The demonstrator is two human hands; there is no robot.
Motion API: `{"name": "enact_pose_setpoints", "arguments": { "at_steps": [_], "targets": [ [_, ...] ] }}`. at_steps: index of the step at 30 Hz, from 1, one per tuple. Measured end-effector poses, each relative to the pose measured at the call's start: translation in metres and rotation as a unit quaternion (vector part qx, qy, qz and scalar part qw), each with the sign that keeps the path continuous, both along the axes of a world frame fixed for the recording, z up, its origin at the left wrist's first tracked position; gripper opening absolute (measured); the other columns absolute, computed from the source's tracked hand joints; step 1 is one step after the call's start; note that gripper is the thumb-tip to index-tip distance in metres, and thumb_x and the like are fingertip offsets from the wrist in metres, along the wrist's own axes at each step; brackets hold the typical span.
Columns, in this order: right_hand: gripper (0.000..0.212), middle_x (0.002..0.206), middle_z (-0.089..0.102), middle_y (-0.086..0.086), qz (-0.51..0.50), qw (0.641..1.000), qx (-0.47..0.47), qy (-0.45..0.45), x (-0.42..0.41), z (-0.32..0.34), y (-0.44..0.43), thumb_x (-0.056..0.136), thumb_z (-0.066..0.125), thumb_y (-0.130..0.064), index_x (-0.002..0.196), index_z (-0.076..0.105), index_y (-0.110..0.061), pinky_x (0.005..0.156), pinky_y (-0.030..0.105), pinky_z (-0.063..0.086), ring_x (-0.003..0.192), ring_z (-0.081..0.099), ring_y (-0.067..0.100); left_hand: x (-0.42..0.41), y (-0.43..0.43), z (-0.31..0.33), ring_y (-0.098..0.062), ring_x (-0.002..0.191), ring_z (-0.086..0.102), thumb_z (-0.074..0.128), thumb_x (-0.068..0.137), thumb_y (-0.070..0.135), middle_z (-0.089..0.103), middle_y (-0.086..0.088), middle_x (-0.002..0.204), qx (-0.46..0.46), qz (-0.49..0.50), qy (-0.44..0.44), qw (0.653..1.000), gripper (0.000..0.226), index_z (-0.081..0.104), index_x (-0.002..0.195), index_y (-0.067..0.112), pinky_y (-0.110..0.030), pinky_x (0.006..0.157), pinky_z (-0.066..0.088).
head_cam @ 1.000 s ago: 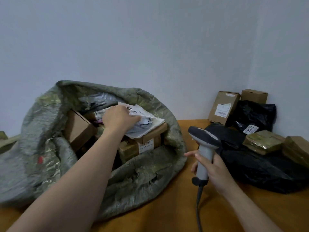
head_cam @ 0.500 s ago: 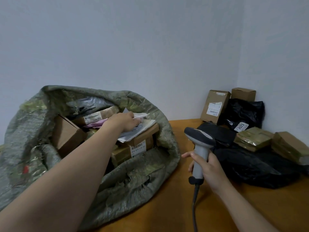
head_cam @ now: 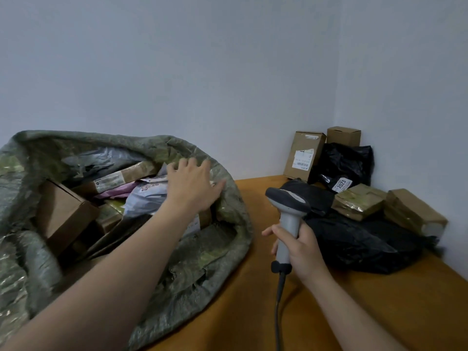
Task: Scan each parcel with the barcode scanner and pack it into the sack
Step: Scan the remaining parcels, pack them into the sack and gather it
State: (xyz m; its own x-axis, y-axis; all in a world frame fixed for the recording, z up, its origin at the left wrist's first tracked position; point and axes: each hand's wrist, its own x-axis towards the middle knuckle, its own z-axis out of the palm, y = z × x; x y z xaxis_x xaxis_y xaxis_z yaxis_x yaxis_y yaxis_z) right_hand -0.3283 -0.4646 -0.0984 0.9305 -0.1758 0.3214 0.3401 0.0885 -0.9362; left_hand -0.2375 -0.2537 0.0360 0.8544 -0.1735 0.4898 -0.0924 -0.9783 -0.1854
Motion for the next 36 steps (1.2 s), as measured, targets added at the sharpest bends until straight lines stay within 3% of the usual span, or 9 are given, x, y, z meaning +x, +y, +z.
{"name": "enact_pose_setpoints", "arguments": {
  "at_steps": [6,13,18,22,25,27,29,32,36],
  "targets": [
    [0.012,0.065,0.066,0.008,-0.159,0.986,0.036,0.039,0.005,0.004,-0.026,0.09,0.07,-0.012,0.082,0.069,-0.003,0.058,0.04,0.054,0.055,0.064,0.022,-0.002,-0.086,-0.051,-0.027,0.133,0.05,0.051,0.098,0.064,0.057,-0.002,0.142,-0.043,-0.193,0.105,0.975,0.058,0.045,0.145,0.03,-0.049,0.109,0.042],
    [0.004,0.079,0.072,0.005,-0.271,0.954,0.054,0.119,0.014,-0.008,-0.049,0.087,0.067,-0.013,0.09,0.067,-0.011,0.056,0.029,0.046,0.066,0.067,0.016,0.039,-0.155,-0.104,-0.034,0.131,0.05,0.053,0.104,0.043,0.059,-0.009,0.141,-0.033,-0.232,0.239,0.942,0.069,0.016,0.162,0.032,-0.051,0.101,0.049],
    [0.016,0.092,0.071,0.002,-0.289,0.946,0.052,0.136,0.023,-0.016,-0.055,0.089,0.068,-0.018,0.104,0.065,-0.015,0.053,0.019,0.042,0.074,0.067,0.01,0.066,-0.186,-0.108,-0.036,0.156,0.008,0.053,0.103,0.03,-0.001,-0.006,0.174,0.146,-0.218,0.223,0.939,0.058,0.035,0.158,0.03,-0.055,0.121,0.029],
    [0.019,0.093,0.072,0.002,-0.281,0.95,0.051,0.125,0.026,-0.017,-0.054,0.089,0.065,-0.02,0.107,0.062,-0.019,0.059,0.027,0.052,0.076,0.07,0.011,0.08,-0.2,-0.112,-0.03,0.159,0.0,0.054,0.103,0.028,-0.001,0.001,0.174,0.211,-0.226,0.231,0.922,0.065,0.028,0.162,0.027,-0.055,0.122,0.023],
    [0.014,0.092,0.072,0.003,-0.276,0.953,0.045,0.118,0.024,-0.015,-0.054,0.089,0.065,-0.019,0.102,0.06,-0.022,0.064,0.037,0.057,0.075,0.07,0.014,0.082,-0.194,-0.108,-0.026,0.15,0.032,0.059,0.097,0.028,0.042,0.002,0.16,0.11,-0.272,0.163,0.942,0.048,0.052,0.144,0.022,-0.047,0.111,0.036],
    [0.011,0.09,0.072,0.006,-0.267,0.956,0.049,0.113,0.021,-0.012,-0.054,0.09,0.065,-0.017,0.095,0.057,-0.024,0.065,0.04,0.056,0.075,0.07,0.018,0.075,-0.183,-0.102,-0.026,0.12,0.059,0.063,0.09,0.023,0.066,0.002,0.125,-0.024,-0.303,0.081,0.949,0.028,0.065,0.119,0.022,-0.042,0.092,0.048],
    [0.012,0.086,0.073,0.004,-0.25,0.961,0.066,0.097,0.018,-0.008,-0.052,0.091,0.067,-0.016,0.097,0.06,-0.022,0.061,0.035,0.054,0.074,0.071,0.017,0.062,-0.167,-0.096,-0.025,0.105,0.065,0.071,0.088,0.02,0.069,0.001,0.114,-0.153,-0.308,0.029,0.938,0.03,0.068,0.118,0.019,-0.04,0.085,0.053],
    [0.016,0.08,0.075,0.0,-0.216,0.971,0.085,0.06,0.015,-0.003,-0.045,0.086,0.072,-0.018,0.1,0.066,-0.015,0.07,0.035,0.059,0.077,0.074,0.014,0.03,-0.139,-0.089,-0.015,0.107,0.063,0.08,0.086,0.014,0.063,0.002,0.124,-0.29,-0.303,-0.007,0.908,0.046,0.063,0.129,0.016,-0.03,0.087,0.054],
    [0.03,0.099,0.075,0.003,-0.141,0.987,0.068,0.025,0.01,-0.001,-0.029,0.075,0.066,-0.034,0.092,0.077,-0.013,0.081,0.033,0.058,0.093,0.071,0.013,-0.018,-0.095,-0.096,0.001,0.114,0.052,0.08,0.086,0.005,0.055,0.013,0.125,-0.42,-0.275,-0.056,0.863,0.056,0.058,0.134,0.022,-0.004,0.091,0.044]
  ]
}}
